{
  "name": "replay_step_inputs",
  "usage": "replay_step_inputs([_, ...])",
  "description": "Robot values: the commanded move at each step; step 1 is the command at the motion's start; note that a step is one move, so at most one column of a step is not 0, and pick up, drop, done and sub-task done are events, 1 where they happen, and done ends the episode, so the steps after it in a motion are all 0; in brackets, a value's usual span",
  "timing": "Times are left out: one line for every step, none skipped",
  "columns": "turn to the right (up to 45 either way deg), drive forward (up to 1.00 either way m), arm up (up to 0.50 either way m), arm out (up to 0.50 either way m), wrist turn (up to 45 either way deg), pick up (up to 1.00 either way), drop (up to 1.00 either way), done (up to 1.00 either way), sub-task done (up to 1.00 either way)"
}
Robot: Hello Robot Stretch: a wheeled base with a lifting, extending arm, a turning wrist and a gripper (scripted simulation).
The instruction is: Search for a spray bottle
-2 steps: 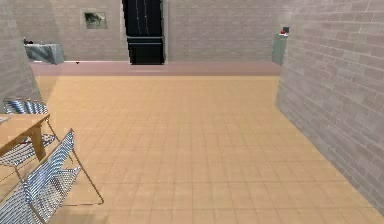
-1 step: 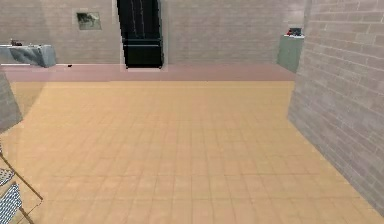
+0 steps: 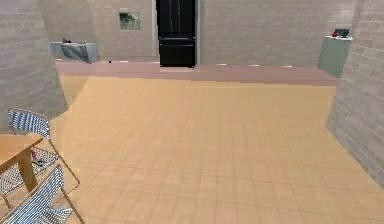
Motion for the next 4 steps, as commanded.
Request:
replay_step_inputs([0.0, 1.00, 0.00, 0.00, 0.0, 0.00, 0.00, 0.00, 0.00])
replay_step_inputs([-15.0, 0.00, 0.00, 0.00, 0.0, 0.00, 0.00, 0.00, 0.00])
replay_step_inputs([0.0, 0.05, 0.00, 0.00, 0.0, 0.00, 0.00, 0.00, 0.00])
replay_step_inputs([-15.0, 0.00, 0.00, 0.00, 0.0, 0.00, 0.00, 0.00, 0.00])
